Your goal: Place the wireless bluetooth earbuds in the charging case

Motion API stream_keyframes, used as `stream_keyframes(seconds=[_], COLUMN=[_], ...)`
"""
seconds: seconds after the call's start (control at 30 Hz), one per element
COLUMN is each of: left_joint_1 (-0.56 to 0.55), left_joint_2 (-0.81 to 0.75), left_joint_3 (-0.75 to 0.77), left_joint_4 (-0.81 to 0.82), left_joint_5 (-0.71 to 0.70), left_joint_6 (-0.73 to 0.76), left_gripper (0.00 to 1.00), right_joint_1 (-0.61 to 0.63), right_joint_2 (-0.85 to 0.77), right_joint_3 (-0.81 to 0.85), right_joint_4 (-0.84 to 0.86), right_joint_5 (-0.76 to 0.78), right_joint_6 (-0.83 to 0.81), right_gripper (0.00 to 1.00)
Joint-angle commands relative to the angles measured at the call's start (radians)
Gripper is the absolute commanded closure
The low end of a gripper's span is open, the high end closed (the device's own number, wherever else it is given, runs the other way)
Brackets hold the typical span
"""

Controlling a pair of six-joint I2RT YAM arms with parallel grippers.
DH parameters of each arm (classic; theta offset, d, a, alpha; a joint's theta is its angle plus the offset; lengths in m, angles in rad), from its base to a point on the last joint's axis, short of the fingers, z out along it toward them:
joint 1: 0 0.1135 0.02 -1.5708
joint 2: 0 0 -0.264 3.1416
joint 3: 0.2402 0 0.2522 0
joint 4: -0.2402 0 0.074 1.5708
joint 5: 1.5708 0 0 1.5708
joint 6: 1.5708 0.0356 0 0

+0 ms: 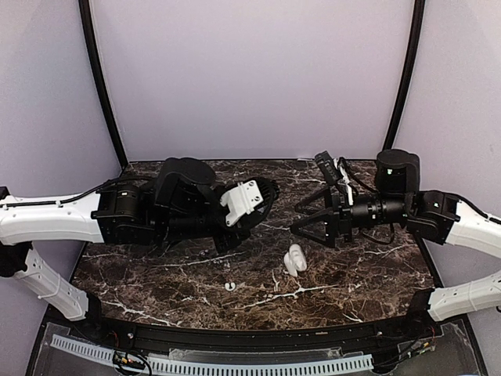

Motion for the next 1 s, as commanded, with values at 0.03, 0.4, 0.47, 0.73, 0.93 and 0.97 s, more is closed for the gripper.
stream_keyframes(seconds=[0.03, 0.4, 0.47, 0.73, 0.93, 0.97], left_joint_1=[0.005, 0.125, 0.128, 0.129, 0.129, 0.129], left_joint_2=[0.047, 0.012, 0.007, 0.109, 0.13, 0.128], left_joint_3=[0.073, -0.07, -0.129, -0.173, -0.186, -0.187], left_joint_4=[-0.059, 0.051, 0.117, 0.215, 0.229, 0.248], left_joint_5=[-0.115, 0.146, 0.253, 0.328, 0.305, 0.296], left_joint_6=[-0.014, -0.187, -0.204, -0.271, -0.287, -0.287], left_gripper=[1.0, 0.62, 0.47, 0.37, 0.37, 0.37], right_joint_1=[0.022, -0.117, -0.121, -0.121, -0.113, -0.112], right_joint_2=[-0.003, -0.135, -0.122, -0.116, -0.215, -0.218], right_joint_3=[-0.032, -0.213, -0.221, -0.25, -0.355, -0.359], right_joint_4=[0.095, -0.021, -0.116, -0.495, -0.63, -0.653], right_joint_5=[-0.016, 0.303, 0.317, 0.48, 0.419, 0.425], right_joint_6=[0.039, 0.186, 0.224, 0.539, 0.726, 0.742], right_gripper=[0.24, 0.07, 0.08, 0.01, 0.02, 0.02])
